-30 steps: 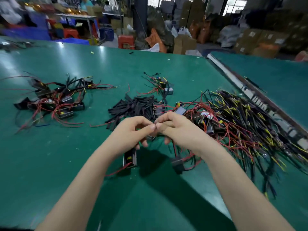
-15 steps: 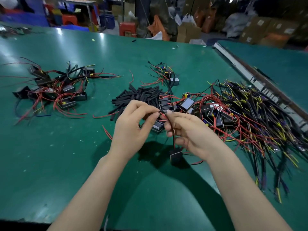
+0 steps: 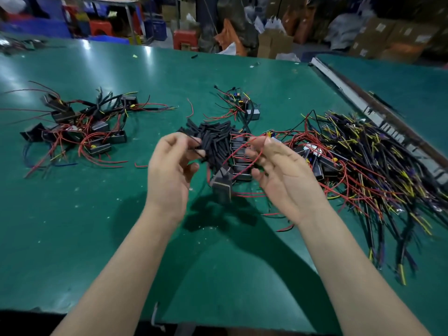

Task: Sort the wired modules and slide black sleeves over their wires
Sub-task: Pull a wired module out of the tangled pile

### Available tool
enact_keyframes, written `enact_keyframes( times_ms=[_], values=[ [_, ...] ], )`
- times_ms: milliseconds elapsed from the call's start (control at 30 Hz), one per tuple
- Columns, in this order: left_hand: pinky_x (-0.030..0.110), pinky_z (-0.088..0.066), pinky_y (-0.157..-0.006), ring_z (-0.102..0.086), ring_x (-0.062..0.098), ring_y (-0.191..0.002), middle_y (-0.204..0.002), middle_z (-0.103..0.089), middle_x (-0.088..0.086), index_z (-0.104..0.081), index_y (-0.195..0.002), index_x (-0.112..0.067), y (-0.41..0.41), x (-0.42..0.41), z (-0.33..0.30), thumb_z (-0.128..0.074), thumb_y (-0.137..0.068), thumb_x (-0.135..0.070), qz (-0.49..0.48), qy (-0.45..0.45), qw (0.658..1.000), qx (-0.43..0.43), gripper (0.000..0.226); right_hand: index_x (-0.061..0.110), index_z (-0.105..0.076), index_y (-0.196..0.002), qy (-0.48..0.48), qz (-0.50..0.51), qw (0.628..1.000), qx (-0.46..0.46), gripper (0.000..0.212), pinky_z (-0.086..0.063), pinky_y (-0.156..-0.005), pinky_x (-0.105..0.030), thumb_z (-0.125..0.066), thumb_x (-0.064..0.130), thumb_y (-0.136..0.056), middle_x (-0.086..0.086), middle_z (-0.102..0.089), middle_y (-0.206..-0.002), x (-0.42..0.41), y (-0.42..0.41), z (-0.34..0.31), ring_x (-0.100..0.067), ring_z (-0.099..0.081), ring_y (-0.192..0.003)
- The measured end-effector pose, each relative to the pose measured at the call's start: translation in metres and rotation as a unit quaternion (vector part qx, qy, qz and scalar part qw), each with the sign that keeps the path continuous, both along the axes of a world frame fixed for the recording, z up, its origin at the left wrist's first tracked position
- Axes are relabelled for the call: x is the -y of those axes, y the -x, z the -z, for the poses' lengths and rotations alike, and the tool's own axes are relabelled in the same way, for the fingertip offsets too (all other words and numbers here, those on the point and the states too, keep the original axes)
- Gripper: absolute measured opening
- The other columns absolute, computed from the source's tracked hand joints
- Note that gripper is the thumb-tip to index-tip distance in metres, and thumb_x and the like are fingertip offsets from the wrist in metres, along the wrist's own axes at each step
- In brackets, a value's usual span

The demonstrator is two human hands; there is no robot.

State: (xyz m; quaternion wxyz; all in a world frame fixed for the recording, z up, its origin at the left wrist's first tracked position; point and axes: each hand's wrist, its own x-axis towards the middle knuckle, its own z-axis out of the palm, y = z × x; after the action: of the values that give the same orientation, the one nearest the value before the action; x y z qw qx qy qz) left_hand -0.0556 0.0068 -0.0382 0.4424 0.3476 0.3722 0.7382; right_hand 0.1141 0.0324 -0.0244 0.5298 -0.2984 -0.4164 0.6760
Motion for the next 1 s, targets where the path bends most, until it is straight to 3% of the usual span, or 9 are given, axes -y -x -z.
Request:
enact_keyframes(
  times_ms=[100, 167, 267, 333, 467, 567, 700, 867, 1000],
  values=[
    [0.016, -0.038, -0.057, -0.056, 0.005, -0.066, -0.077, -0.064, -0.007, -0.057, -0.084, -0.017, 0.013, -0.004, -0.004, -0.045, -0.097, -0.025, 0.086, 0.052, 0.973, 0.207, 0.019, 0.018, -0.068, -0.091, -0.039, -0.015, 0.997, -0.058, 0.015, -0.052, -0.074, -0.023, -0.059, 0.023, -0.081, 0.001, -0.069, -0.115, 0.001, 0.002, 0.001, -0.014, -0.063, -0.102],
    [0.017, -0.038, -0.062, -0.062, 0.008, -0.080, -0.085, -0.069, -0.008, -0.056, -0.077, -0.021, 0.016, -0.004, -0.004, -0.042, -0.097, -0.025, 0.113, 0.054, 0.959, 0.256, 0.025, 0.015, -0.061, -0.095, -0.060, -0.032, 0.994, -0.082, 0.013, -0.051, -0.080, -0.025, -0.056, 0.021, -0.084, -0.001, -0.068, -0.118, 0.002, 0.003, 0.001, -0.018, -0.063, -0.109],
    [0.023, -0.041, -0.076, -0.065, 0.014, -0.103, -0.091, -0.073, -0.007, -0.053, -0.071, -0.024, 0.015, -0.003, -0.005, -0.041, -0.096, -0.023, 0.138, 0.038, 0.949, 0.280, 0.028, 0.021, -0.071, -0.089, -0.076, -0.029, 0.993, -0.086, 0.017, -0.052, -0.083, -0.025, -0.054, 0.022, -0.088, -0.001, -0.071, -0.111, 0.004, 0.006, 0.002, -0.019, -0.064, -0.110],
    [0.026, -0.044, -0.079, -0.068, 0.014, -0.096, -0.083, -0.070, -0.008, -0.059, -0.069, -0.021, 0.016, -0.002, -0.007, -0.048, -0.092, -0.022, 0.145, 0.028, 0.942, 0.300, 0.026, 0.023, -0.076, -0.080, -0.052, -0.009, 0.995, -0.082, 0.020, -0.054, -0.077, -0.021, -0.057, 0.024, -0.085, 0.000, -0.074, -0.102, 0.004, 0.008, 0.002, -0.016, -0.069, -0.100],
    [0.015, -0.050, -0.054, -0.059, 0.001, -0.059, -0.066, -0.058, -0.011, -0.062, -0.071, -0.018, 0.021, 0.003, -0.013, -0.055, -0.084, -0.024, 0.190, 0.005, 0.924, 0.331, 0.016, 0.019, -0.076, -0.074, 0.019, -0.045, 0.999, -0.019, 0.014, -0.050, -0.050, -0.013, -0.065, 0.024, -0.078, -0.003, -0.075, -0.087, 0.006, 0.009, 0.007, -0.009, -0.071, -0.073],
    [0.007, -0.042, -0.042, -0.049, -0.002, -0.045, -0.061, -0.055, -0.012, -0.052, -0.080, -0.019, 0.023, 0.001, -0.012, -0.055, -0.083, -0.025, 0.166, 0.069, 0.957, 0.229, 0.008, 0.012, -0.067, -0.076, 0.052, -0.104, 0.981, 0.158, 0.012, -0.049, -0.047, -0.016, -0.067, 0.019, -0.086, -0.005, -0.072, -0.073, 0.008, 0.011, 0.016, -0.013, -0.070, -0.065],
    [0.008, -0.043, -0.041, -0.050, -0.001, -0.039, -0.060, -0.060, -0.002, -0.057, -0.074, -0.008, 0.025, -0.010, 0.005, -0.054, -0.095, -0.014, 0.065, 0.235, 0.968, 0.060, 0.021, 0.011, -0.057, -0.082, -0.005, -0.020, 0.911, 0.411, 0.016, -0.045, -0.040, -0.021, -0.062, 0.022, -0.093, -0.005, -0.071, -0.072, 0.008, 0.014, 0.026, -0.017, -0.066, -0.050],
    [0.018, -0.046, -0.044, -0.058, 0.007, -0.044, -0.068, -0.064, 0.003, -0.053, -0.080, -0.014, 0.020, -0.018, 0.031, -0.049, -0.098, -0.017, -0.005, 0.192, 0.947, -0.258, 0.018, 0.024, -0.052, -0.091, -0.070, -0.003, 0.895, 0.440, 0.006, -0.036, -0.033, -0.019, -0.055, 0.021, -0.096, 0.001, -0.066, -0.067, 0.004, 0.026, 0.007, -0.014, -0.054, -0.037],
    [0.018, -0.043, -0.042, -0.059, 0.010, -0.043, -0.060, -0.065, -0.004, -0.052, -0.077, -0.018, 0.016, -0.021, 0.037, -0.052, -0.096, -0.018, 0.021, 0.196, 0.944, -0.264, 0.019, 0.024, -0.055, -0.088, -0.132, -0.017, 0.871, 0.473, 0.008, -0.040, -0.035, -0.020, -0.054, 0.020, -0.095, 0.000, -0.065, -0.066, -0.006, 0.043, -0.031, -0.016, -0.060, -0.039]
  ],
)
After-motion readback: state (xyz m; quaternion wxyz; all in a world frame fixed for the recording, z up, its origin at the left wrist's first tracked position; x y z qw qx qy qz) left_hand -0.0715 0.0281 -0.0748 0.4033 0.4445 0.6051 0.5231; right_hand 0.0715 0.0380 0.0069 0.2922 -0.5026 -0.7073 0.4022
